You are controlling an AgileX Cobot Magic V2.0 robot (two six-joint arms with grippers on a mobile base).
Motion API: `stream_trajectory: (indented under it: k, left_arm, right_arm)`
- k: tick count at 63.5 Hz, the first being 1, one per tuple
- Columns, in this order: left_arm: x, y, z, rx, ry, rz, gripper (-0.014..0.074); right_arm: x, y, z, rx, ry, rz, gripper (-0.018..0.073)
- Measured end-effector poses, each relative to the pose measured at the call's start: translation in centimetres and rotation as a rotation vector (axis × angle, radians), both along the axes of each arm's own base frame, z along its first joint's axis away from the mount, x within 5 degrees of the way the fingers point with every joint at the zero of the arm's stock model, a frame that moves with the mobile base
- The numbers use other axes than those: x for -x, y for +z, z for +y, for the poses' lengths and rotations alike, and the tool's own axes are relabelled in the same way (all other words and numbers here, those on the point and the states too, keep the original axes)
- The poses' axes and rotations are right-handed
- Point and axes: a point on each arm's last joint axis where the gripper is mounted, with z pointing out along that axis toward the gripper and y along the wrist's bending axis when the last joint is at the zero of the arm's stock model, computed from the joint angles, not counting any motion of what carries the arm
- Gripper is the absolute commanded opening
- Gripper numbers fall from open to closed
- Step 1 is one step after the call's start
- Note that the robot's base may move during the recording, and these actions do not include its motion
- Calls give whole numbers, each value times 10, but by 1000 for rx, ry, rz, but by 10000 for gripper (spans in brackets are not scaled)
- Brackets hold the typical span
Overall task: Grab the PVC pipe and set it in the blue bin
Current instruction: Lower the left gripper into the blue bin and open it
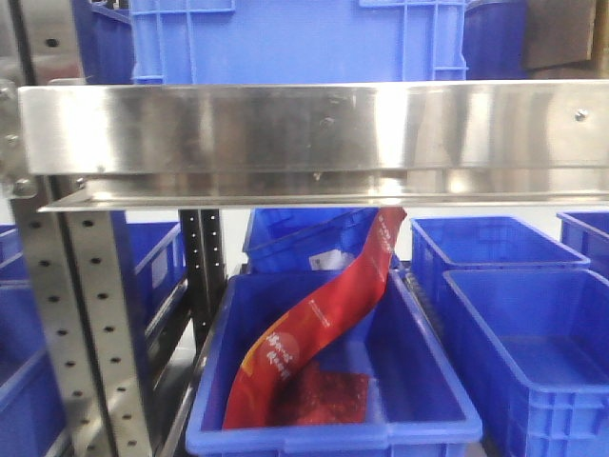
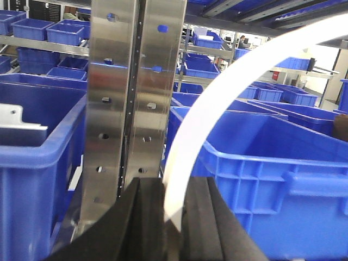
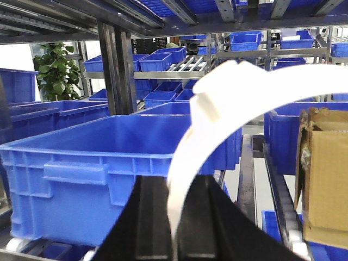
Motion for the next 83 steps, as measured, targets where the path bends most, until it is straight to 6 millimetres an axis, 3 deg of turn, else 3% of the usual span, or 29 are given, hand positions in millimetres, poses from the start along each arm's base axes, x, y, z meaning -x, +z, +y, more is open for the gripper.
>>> stream_trajectory:
  k: [71, 83]
  left_arm:
    - [0, 5, 0, 6, 5, -52, -111]
    - [-13, 7, -1, -22, -2, 55, -111]
  right_arm:
    - [0, 1, 0, 0, -1, -9, -167]
    - [-9, -8, 1, 6, 8, 152, -156]
